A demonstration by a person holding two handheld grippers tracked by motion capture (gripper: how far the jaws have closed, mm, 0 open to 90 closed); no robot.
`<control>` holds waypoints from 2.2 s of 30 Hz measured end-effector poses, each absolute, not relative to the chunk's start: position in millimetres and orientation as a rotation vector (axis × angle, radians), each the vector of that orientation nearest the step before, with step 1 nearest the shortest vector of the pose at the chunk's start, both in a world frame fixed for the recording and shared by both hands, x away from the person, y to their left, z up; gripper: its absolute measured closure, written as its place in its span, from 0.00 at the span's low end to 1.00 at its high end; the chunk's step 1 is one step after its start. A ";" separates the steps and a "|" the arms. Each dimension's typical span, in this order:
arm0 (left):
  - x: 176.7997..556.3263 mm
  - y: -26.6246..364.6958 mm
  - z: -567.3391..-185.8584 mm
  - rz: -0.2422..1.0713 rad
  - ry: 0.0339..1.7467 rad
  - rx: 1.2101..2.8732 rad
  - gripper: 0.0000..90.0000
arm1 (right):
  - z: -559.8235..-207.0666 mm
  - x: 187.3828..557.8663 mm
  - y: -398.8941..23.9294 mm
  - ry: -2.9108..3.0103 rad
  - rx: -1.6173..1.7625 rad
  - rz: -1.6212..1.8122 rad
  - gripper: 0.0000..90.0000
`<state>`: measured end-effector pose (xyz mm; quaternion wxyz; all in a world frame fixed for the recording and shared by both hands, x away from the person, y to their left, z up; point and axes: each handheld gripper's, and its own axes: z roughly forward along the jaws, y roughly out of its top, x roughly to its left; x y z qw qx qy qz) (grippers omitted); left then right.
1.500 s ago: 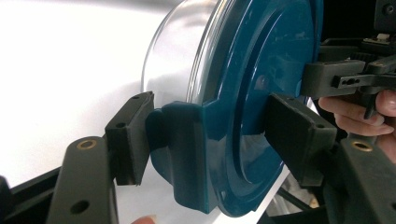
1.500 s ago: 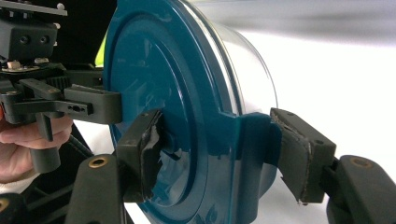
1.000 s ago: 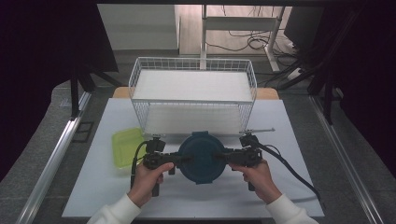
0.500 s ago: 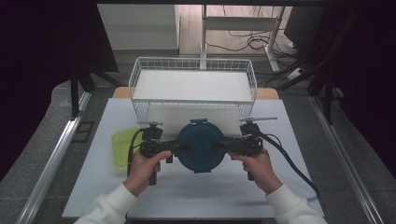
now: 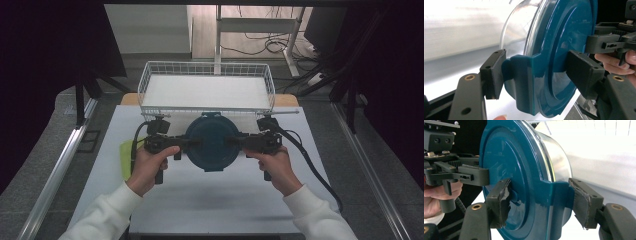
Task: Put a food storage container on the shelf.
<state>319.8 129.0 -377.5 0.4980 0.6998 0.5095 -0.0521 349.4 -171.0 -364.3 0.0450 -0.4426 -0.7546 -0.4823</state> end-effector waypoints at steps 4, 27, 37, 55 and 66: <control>324.1 129.5 -366.8 -0.116 1.226 1.687 0.37 | -352.9 352.8 -170.1 -2.315 -1.347 -1.486 0.40; 351.9 133.9 -306.8 -0.048 1.181 1.682 0.38 | -295.7 380.7 -167.4 -2.321 -1.321 -1.564 0.40; 373.8 140.1 -291.1 -0.036 1.178 1.691 0.38 | -282.8 401.3 -162.3 -2.300 -1.324 -1.582 0.40; 418.6 155.0 -282.5 -0.050 1.168 1.686 0.38 | -271.5 442.4 -147.6 -2.296 -1.352 -1.567 0.40; 440.5 156.0 -275.9 -0.059 1.196 1.690 0.38 | -272.2 466.8 -148.4 -2.230 -1.367 -1.556 0.40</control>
